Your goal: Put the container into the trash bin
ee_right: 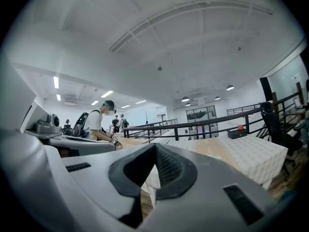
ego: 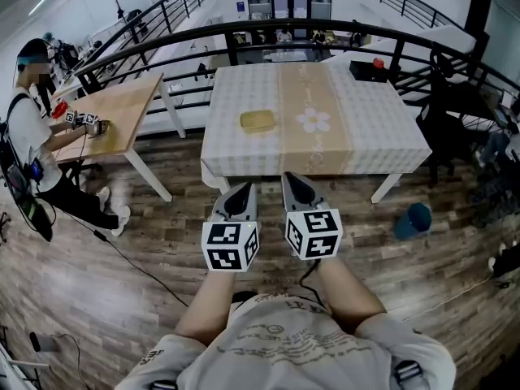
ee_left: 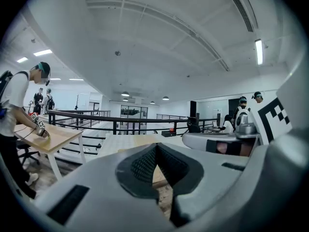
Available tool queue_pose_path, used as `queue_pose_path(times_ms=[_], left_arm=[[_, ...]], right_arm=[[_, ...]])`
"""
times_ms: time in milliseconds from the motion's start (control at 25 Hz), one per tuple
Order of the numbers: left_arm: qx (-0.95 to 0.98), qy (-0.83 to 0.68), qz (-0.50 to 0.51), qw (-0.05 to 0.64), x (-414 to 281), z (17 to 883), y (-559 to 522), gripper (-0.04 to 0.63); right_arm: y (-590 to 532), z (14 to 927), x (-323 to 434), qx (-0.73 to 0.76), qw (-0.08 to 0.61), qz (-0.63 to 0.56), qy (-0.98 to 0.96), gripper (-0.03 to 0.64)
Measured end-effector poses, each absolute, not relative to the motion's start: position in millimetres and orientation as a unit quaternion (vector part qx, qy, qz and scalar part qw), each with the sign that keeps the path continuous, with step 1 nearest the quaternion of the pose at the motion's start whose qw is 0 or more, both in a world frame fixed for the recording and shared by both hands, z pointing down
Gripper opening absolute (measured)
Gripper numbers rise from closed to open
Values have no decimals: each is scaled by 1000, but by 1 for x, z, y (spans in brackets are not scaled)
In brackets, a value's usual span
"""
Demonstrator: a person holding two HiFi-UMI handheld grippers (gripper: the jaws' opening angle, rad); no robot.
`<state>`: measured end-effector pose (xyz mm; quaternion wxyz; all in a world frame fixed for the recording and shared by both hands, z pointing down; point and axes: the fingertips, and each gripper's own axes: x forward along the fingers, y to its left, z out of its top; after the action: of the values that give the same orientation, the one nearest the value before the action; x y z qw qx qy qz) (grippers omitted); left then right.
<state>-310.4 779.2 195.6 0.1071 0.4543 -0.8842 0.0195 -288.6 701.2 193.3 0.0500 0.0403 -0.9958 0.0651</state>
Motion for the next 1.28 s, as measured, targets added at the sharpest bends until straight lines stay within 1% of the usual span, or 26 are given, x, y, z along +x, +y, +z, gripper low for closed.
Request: queue_pose_path(times_ms=[240,520,920,1280], left_arm=[[450,-885,15,116,-308,204,775,5],[458,-882,13,111,-332,218,759,5],[469,-876,17,106,-414,225,723,5],[471,-874,25,121,-519,230,694,5]], right_arm=[[697,194,-288,34,51,64,-996,3],[685,207,-311,38,53,53,-996,3],[653,211,-389,51,51,39,-997,3],[621,217,-488,60,66,42,-995,3]])
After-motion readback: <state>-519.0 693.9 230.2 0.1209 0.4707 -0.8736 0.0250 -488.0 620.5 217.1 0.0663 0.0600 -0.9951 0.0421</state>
